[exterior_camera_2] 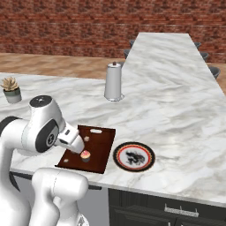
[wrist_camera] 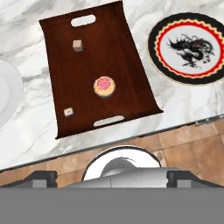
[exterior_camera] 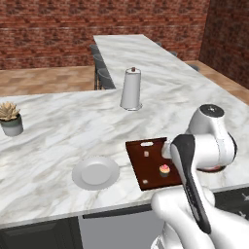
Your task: Move the dessert items from the plate to the tray.
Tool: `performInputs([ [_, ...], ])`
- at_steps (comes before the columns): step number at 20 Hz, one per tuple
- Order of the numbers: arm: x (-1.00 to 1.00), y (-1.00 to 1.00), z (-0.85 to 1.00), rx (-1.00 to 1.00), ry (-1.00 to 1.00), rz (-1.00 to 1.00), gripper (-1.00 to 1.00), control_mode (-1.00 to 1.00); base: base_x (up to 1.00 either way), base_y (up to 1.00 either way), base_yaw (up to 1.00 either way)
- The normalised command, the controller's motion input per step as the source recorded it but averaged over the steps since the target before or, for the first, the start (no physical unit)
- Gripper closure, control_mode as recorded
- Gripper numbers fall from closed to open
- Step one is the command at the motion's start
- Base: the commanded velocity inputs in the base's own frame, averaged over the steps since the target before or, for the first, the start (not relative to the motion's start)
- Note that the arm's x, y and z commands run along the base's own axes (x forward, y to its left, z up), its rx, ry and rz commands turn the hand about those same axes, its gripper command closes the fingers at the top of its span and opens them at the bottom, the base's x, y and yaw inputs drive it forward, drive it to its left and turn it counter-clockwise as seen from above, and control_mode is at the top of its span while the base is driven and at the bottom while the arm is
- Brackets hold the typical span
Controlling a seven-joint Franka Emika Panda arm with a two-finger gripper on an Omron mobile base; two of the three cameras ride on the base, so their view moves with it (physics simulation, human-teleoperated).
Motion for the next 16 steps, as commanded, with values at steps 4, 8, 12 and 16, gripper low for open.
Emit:
performInputs([
  [4,0.0,0.08,0.0,-0.02,0.0,0.08,-1.0,-1.0,0.0,0.0,0.0],
  [8,0.03,0.2,0.0,-0.04,0.0,0.03,-1.0,-1.0,0.0,0.0,0.0],
  [12,0.09,0.3,0.0,-0.03,0.0,0.0,-1.0,-1.0,0.0,0.0,0.0],
  [16,0.38,0.62,-0.11,-0.01,-0.01,0.0,-1.0,-1.0,0.0,0.0,0.0],
])
